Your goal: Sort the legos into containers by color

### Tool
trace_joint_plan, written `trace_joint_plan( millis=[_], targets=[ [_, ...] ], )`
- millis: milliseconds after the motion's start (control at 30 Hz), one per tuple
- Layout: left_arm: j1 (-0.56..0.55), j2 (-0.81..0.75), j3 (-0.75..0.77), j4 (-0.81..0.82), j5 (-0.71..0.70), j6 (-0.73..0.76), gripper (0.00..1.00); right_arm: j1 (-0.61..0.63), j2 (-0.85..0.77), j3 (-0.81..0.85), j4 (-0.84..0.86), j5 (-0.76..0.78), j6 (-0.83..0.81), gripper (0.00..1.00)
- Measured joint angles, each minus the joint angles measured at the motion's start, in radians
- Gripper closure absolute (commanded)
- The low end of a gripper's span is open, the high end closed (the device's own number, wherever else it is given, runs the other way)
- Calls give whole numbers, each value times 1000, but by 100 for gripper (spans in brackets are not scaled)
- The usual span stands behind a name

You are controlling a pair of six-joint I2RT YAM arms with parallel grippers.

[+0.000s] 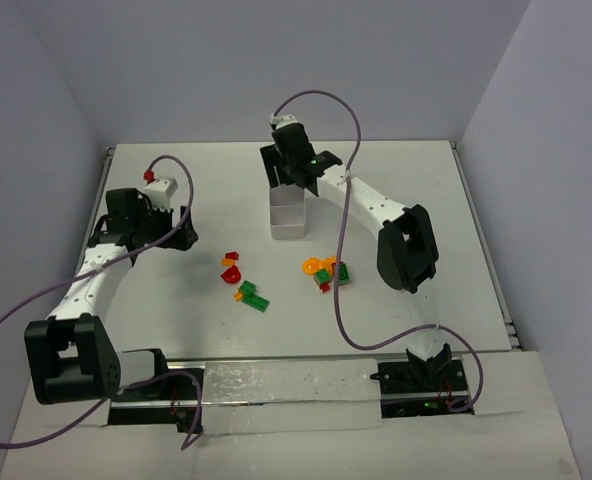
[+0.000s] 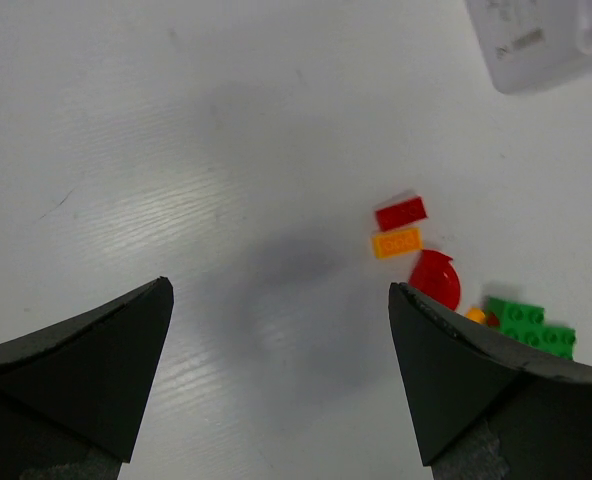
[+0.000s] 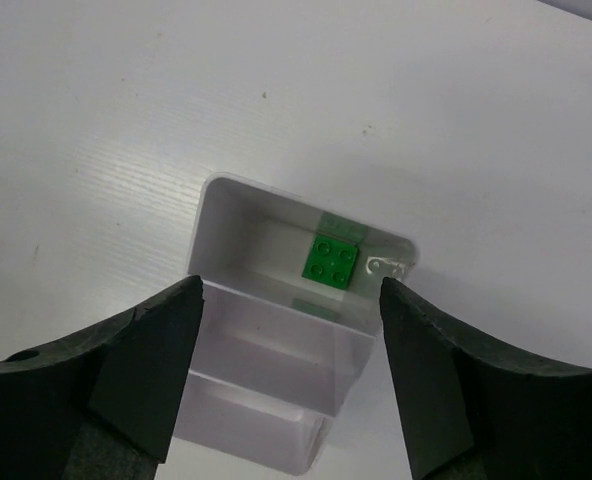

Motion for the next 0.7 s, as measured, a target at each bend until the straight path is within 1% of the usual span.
trace_joint_plan(
  millis=[33, 67, 100, 167, 233, 300, 433, 567, 700],
  targets=[
    [-2, -11, 0, -12, 40, 33, 1, 0, -8, 2, -12, -14, 2, 4],
    [-6, -24, 0, -27, 79, 68, 4, 0, -19, 2, -27, -27, 2, 0],
    [-15, -39, 0, -42, 110, 107, 7, -1, -36, 1, -45, -42, -1, 0],
    [-58, -64, 7, -92, 155, 215, 11, -4, -93, -18, -71, -80, -7, 0],
    [-125, -74, 18, -142, 197, 343, 10, -12, -175, -67, -91, -138, -21, 0],
    [-199, -79, 19, -197, 237, 481, 8, -34, -291, -126, -96, -197, -36, 0],
    [-303, -77, 20, -296, 288, 728, 8, -140, -491, -254, -124, -352, -68, 0],
    [-391, -23, 40, -364, 289, 887, 11, -264, -595, -385, -153, -461, -101, 0],
    [-483, 38, 47, -394, 277, 1001, 17, -323, -616, -525, -201, -547, -130, 0]
  ],
)
